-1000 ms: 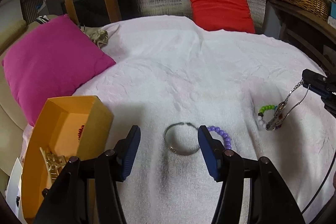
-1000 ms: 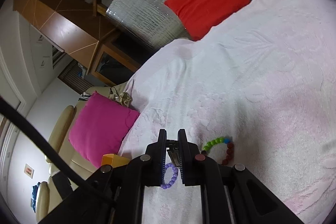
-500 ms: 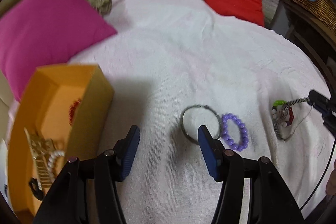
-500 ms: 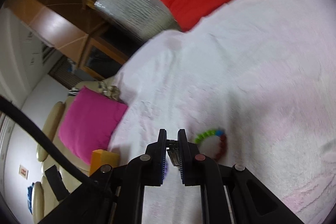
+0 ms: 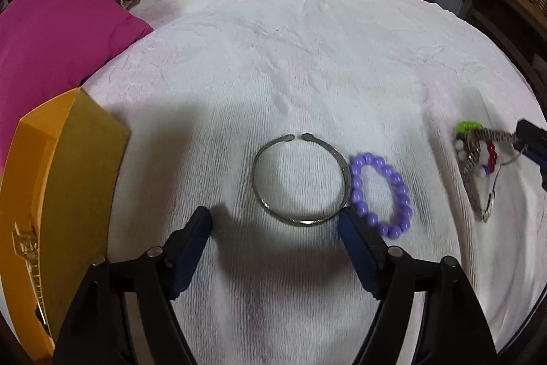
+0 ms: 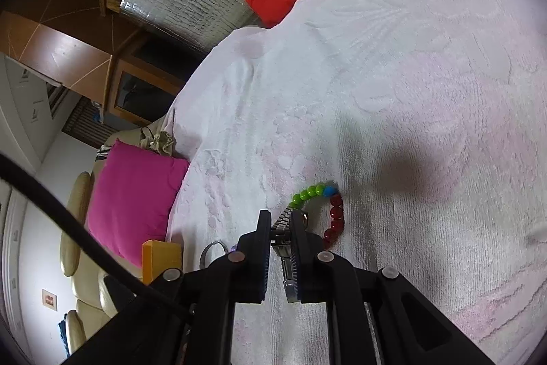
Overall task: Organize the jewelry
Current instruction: 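Lift the silver bangle with the left gripper while the right raises the watch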
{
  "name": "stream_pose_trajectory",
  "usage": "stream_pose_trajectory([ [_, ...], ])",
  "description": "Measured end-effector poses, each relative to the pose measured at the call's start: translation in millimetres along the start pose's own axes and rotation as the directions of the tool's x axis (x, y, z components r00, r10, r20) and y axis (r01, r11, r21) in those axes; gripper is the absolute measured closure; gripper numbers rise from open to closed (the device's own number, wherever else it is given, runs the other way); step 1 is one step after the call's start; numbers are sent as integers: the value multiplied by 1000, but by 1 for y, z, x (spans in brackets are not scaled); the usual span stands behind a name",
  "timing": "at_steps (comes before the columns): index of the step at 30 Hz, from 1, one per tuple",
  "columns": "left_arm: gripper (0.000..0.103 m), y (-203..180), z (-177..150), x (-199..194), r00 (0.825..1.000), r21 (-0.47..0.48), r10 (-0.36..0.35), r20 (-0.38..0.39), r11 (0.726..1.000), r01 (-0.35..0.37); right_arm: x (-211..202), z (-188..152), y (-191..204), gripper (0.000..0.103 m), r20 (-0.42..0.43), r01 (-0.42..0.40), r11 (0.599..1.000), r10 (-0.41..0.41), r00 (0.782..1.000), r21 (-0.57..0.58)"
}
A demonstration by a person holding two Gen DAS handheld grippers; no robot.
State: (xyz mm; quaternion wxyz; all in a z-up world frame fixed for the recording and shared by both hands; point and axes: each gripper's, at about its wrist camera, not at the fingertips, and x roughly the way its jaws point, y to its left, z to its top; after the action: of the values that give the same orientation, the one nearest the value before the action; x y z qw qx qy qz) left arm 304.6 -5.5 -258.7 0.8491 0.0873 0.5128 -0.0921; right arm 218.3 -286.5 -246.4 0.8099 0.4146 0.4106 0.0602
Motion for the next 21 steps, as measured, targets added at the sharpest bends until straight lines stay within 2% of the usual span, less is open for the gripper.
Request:
stream_pose_trajectory([
  [7,21,-9,15,10,999,4,23,37,1000,-23,8,-2,1,91,-26,4,1000,-4,1000,2],
  [13,21,-11,14,11,997,18,26,79,999,-28,16,-2,-8,88,-89,18,999,-15,996,32],
  [16,29,-11,14,9,995,23,20,95,999,-22,19,-3,-12,88,-104,32,999,-28,994,42],
  [18,40,-12,14,8,994,27,17,106,999,-20,23,-3,-14,88,-122,29,998,-22,992,57],
  [21,43,-9,13,6,994,23,7,109,1000,-10,28,-6,-12,88,-141,36,999,-29,990,41],
])
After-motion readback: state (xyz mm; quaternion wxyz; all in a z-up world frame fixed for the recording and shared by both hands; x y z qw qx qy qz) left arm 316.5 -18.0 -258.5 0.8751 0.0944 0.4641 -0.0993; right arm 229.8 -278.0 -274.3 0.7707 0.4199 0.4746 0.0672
